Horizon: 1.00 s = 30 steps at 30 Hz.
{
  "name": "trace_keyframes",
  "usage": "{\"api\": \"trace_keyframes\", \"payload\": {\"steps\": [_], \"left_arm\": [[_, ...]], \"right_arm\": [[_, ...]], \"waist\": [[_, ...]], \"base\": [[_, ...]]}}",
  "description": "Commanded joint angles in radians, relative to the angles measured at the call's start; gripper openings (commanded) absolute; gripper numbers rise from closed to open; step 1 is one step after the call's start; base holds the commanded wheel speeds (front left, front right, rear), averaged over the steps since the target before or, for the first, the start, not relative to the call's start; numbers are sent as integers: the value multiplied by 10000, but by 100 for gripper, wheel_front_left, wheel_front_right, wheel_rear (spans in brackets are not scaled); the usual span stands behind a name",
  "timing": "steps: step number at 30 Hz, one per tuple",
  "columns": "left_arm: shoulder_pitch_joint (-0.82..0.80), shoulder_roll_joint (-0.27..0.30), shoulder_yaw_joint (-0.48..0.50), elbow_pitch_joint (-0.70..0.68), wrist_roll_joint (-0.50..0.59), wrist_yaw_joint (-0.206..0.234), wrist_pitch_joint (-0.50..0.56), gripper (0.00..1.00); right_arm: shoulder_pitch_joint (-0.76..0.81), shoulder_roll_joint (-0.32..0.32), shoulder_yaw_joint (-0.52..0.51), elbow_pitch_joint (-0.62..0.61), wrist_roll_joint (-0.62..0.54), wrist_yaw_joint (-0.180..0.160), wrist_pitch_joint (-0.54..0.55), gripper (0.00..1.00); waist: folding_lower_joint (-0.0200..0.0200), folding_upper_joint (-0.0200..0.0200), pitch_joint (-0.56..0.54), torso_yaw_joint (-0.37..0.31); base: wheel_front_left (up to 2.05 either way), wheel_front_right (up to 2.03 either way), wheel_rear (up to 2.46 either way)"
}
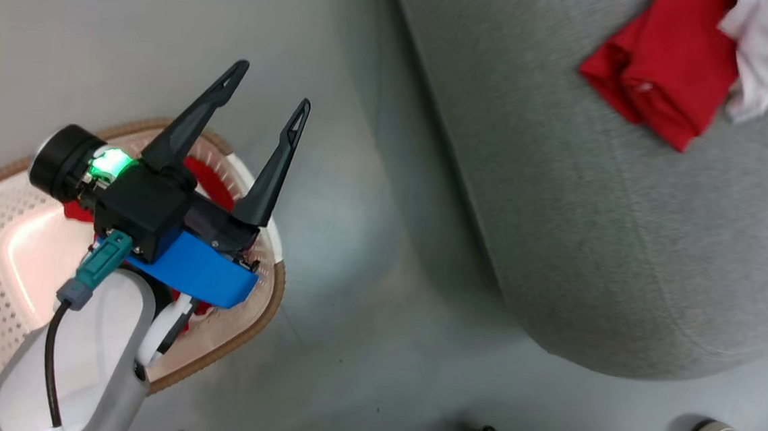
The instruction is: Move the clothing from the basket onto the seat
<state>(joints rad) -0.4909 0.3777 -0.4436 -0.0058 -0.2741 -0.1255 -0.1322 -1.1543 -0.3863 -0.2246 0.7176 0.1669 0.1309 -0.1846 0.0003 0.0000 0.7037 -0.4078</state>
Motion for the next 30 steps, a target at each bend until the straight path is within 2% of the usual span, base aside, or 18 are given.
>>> {"api": "trace_keyframes", "payload": {"steps": [1, 6, 15, 16, 17, 18, 19, 23, 30], "left_arm": [[-213, 65, -32, -109, 57, -48, 51, 100], [-435, 90, -142, -239, 133, -49, 133, 100], [-226, -13, -190, 190, -62, 41, -225, 100], [-198, -23, -183, 240, -69, 61, -273, 100], [-162, -32, -174, 315, -95, 74, -326, 100], [-119, -49, -162, 396, -135, 93, -407, 100], [-71, -69, -159, 507, -160, 108, -483, 100], [188, -253, -126, 951, -351, 172, -806, 100], [1131, -943, -160, 2092, -974, 120, -1273, 100]], "right_arm": [[243, 54, -83, 193, 13, -2, -43, 0], [632, 527, -276, 1267, 88, -1, -343, 0], [909, 569, -136, 2217, -113, -1, -735, 0], [916, 534, -104, 2255, -151, -1, -754, 27], [926, 520, -46, 2301, -181, -1, -762, 48], [947, 523, 34, 2315, -221, -1, -768, 92], [985, 542, 100, 2345, -273, -1, -777, 100], [1116, 696, 428, 2417, -272, -1, -803, 100], [2054, 702, 1583, 2536, -402, -2, -811, 100]], "waist": [[-3, 0, 630, 406], [-3, 0, 907, 552], [-3, 0, 427, 616], [-3, 0, 346, 611], [-3, 0, 246, 606], [-3, 0, 128, 602], [-3, 0, -29, 596], [-3, 0, -783, 536], [-3, 0, -3043, 747]], "base": [[0, 0, 0], [0, 0, 0], [0, 0, 0], [0, 0, 0], [0, 0, 0], [0, 0, 0], [0, 0, 0], [0, 0, 0], [0, 0, 0]]}}
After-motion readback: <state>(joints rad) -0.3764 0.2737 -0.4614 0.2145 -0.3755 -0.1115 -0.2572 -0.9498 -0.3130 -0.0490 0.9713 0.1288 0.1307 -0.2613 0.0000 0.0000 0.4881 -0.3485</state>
